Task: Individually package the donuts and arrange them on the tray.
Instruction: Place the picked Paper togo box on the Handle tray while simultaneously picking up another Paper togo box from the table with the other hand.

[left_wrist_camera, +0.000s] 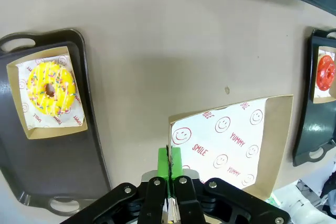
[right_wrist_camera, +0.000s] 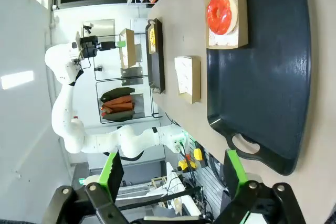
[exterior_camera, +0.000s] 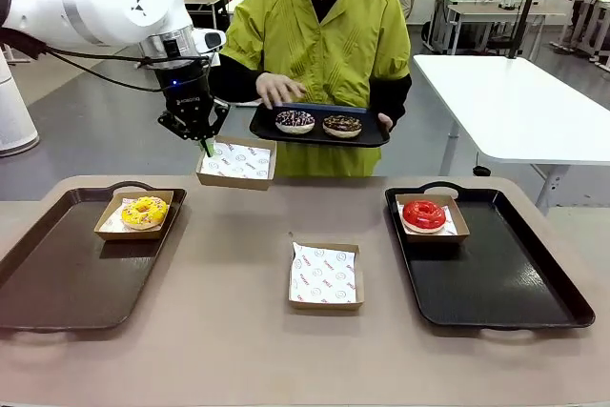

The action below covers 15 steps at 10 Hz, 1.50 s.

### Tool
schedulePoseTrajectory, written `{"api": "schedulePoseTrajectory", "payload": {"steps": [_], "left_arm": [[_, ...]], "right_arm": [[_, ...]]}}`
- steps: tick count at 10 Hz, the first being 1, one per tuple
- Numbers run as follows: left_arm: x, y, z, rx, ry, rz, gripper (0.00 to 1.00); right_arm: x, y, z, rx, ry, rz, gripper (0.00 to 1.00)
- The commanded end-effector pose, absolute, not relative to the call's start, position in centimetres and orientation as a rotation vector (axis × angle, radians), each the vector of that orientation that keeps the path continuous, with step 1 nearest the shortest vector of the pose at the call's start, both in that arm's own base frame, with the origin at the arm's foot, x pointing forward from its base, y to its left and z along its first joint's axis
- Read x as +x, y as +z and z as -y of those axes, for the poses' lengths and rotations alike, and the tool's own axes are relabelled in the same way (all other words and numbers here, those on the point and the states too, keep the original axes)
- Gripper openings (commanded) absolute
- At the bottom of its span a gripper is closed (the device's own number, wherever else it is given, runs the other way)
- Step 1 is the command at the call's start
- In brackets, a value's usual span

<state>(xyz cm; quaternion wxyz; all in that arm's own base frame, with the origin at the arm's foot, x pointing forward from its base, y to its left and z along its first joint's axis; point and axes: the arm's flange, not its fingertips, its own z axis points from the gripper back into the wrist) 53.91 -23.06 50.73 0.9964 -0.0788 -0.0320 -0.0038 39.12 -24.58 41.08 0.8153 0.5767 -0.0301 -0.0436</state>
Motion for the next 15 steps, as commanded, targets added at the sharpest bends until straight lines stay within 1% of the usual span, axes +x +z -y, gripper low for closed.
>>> {"api": "schedulePoseTrajectory", "payload": {"steps": [1,2,15], "left_arm": [[52.9,51.2,22.9,-0.173,-0.001,0.077,0.00],[52.9,51.2,22.9,-0.173,-0.001,0.077,0.00],[52.9,51.2,22.9,-0.173,-0.001,0.077,0.00]], "right_arm": [[41.3,42.3,22.5,1.167,-0.086,0.119,1.00],[39.1,41.1,24.6,1.230,-0.093,0.064,1.00],[39.1,41.1,24.6,1.230,-0.093,0.064,1.00]]}}
